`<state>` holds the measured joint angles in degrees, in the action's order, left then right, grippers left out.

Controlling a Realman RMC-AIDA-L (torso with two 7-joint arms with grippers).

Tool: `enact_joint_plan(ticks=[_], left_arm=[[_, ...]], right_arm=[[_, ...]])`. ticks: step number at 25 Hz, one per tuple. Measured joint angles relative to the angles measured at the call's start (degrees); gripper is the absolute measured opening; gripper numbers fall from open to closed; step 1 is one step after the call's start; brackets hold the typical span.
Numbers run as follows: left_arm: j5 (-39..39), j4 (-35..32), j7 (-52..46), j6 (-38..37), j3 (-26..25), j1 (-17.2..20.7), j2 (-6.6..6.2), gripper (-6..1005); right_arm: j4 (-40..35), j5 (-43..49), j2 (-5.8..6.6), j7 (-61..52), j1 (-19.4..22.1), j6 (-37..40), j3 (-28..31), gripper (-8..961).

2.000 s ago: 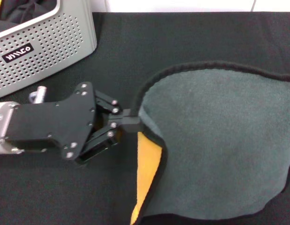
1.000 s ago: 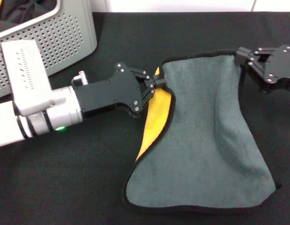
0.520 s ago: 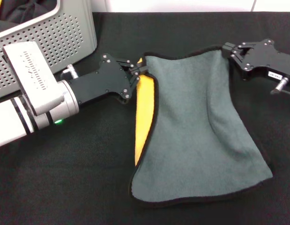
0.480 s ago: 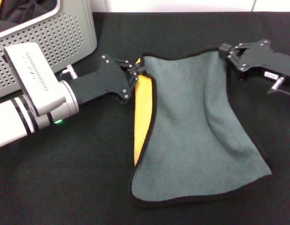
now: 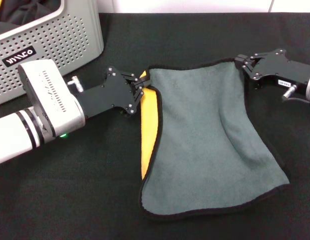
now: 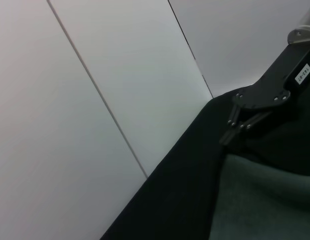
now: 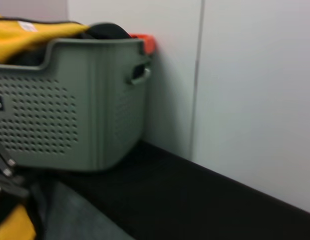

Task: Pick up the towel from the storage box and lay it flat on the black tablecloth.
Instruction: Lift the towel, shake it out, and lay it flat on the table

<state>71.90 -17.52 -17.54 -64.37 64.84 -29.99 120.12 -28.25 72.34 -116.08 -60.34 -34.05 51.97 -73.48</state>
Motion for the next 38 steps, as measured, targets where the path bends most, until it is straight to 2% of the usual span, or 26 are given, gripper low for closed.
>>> enact_joint_plan(ticks=[12,22,27,38], left_arm=[[-3.9,0.0,6.0,0.6,-0.2,-0.2,0.12,7],[-5.2,1.6,12.8,3.9,0.1,-1.4,0.23,6],[-4.5,1.0,4.2,3.0,0.2,-1.5,-0.57,6],[6.4,0.5,-20.7,2.9,0.3,-6.6,-4.78,6]], right_arm=[[0.8,-0.4,-0.11,0.7,-2.1,-6.1,0.0,67],[0.9,-0.4,-0.11,0.7,-3.0,-6.7,-0.1,69],[1.2,-0.5,-0.10,0.8,-2.9,-6.7,-0.2,70],[1.7,-0.5,-0.10,0.8,-3.1,-6.6,-0.2,72]])
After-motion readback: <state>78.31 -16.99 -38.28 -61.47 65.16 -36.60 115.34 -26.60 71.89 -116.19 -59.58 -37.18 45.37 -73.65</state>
